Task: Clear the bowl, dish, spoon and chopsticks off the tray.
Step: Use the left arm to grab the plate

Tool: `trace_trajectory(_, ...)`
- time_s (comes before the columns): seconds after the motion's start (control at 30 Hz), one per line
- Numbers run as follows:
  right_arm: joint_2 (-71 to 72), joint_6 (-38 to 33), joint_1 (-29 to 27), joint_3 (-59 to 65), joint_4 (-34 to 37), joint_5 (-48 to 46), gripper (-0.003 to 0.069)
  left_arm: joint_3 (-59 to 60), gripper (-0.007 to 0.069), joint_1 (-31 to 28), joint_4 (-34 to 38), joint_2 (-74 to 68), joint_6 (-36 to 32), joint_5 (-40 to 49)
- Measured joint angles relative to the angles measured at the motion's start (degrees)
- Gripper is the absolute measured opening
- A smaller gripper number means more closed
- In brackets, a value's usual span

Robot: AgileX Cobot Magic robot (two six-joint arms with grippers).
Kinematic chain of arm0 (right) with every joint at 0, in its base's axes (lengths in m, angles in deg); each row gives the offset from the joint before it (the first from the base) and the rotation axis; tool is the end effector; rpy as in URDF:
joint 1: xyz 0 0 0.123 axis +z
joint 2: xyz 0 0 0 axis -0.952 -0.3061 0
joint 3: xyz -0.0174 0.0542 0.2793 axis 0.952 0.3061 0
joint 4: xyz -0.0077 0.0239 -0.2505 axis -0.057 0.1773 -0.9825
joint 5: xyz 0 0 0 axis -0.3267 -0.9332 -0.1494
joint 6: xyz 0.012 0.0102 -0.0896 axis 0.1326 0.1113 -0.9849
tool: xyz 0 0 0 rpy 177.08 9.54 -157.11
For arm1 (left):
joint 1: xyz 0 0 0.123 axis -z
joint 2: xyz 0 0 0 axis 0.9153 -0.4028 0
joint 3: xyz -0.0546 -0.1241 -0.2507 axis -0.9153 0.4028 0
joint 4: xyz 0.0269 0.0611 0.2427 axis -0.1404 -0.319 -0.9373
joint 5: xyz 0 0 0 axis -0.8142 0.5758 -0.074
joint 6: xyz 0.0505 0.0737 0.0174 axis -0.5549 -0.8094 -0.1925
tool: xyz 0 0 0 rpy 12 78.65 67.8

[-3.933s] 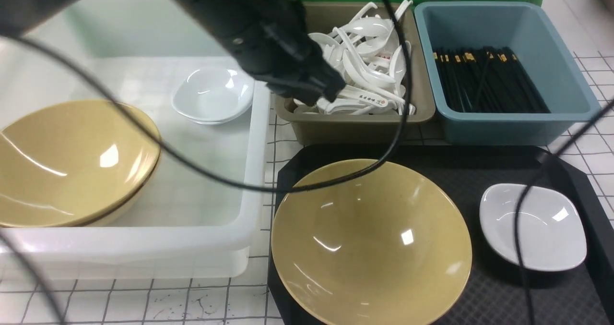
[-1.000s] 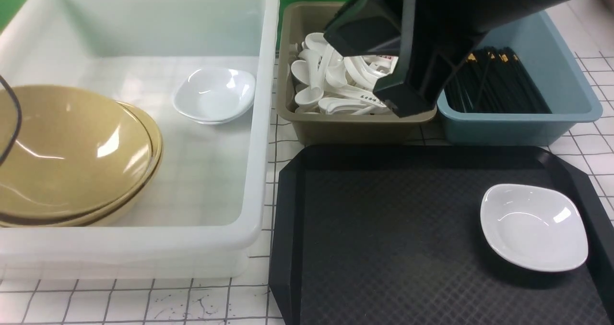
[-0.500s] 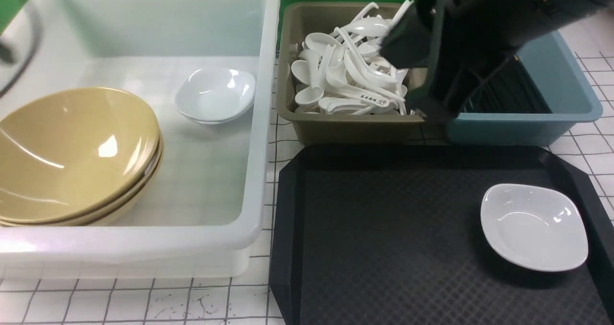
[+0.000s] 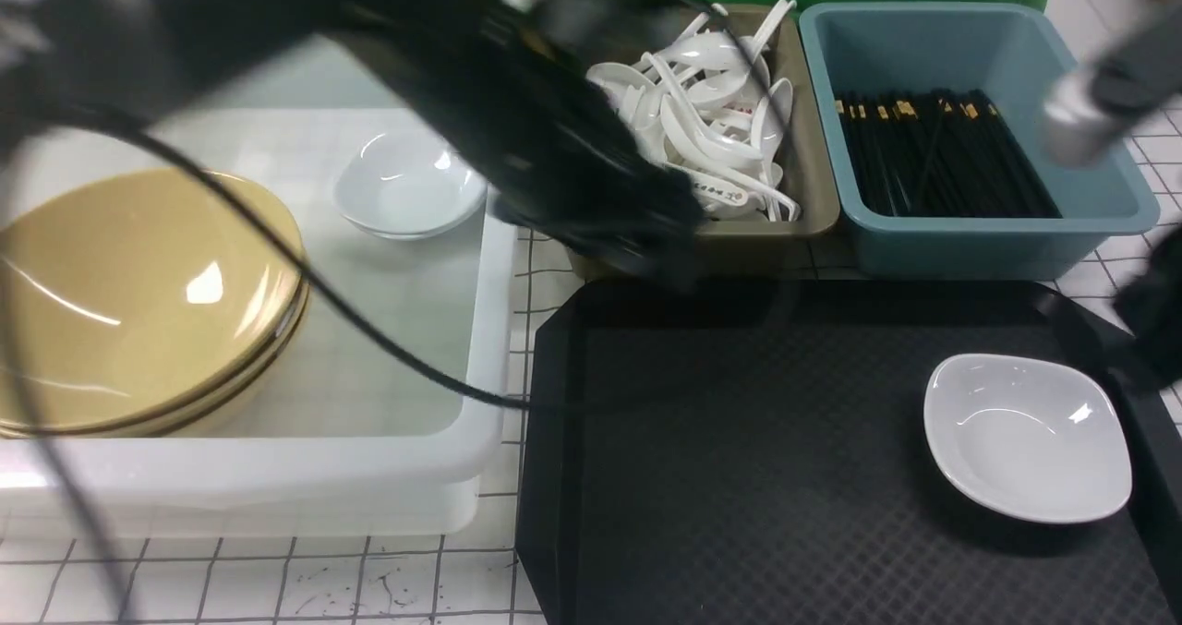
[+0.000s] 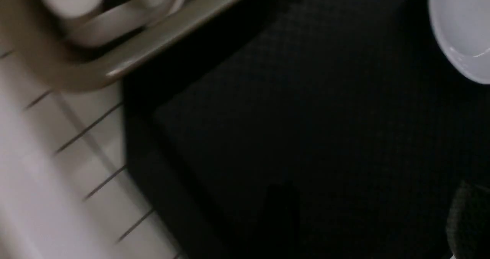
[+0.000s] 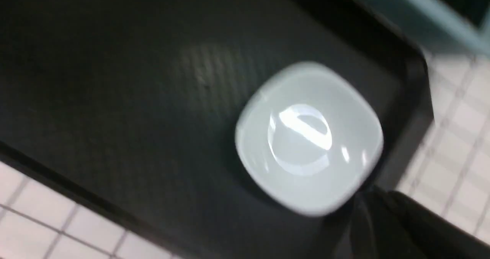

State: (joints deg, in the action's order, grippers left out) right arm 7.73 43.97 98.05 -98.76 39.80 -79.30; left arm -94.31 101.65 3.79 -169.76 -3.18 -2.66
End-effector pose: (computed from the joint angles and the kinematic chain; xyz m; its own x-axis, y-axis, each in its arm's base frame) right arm 0.1847 0.0677 0.3611 -0.7648 -0.4476 -0.4634 -0.3876 0.8942 -0.2240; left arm 0.3003 -0.2391 0.3126 -0.7037 0.5171 -0.4872 0.6646 0.7215 -0.1942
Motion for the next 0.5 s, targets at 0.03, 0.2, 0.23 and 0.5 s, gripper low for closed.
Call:
trace_trajectory(0.03,1.39,0.00,-1.28,1.65,0.53,0.00,0.0048,-1.25,0.0498,1.77,0.05,-2.13,0.14,-0.87)
trace_trajectory(0.2,8.74,0.00,-5.10,6.55,1.41,-0.20,0.0048,-11.44,0.0498,7.28,2.16,-12.80,0.72,-2.02)
trace_trajectory(0.23,10.95,0.00,-5.40,7.33,2.05,-0.57,0.0048,-15.22,0.0498,8.60,2.86,-16.87,0.76,-2.02)
trace_trajectory(0.5,17.56,0.00,-5.64,7.84,2.83,-3.38,0.0048,-34.80,0.0498,12.56,4.80,-35.07,0.89,-2.07)
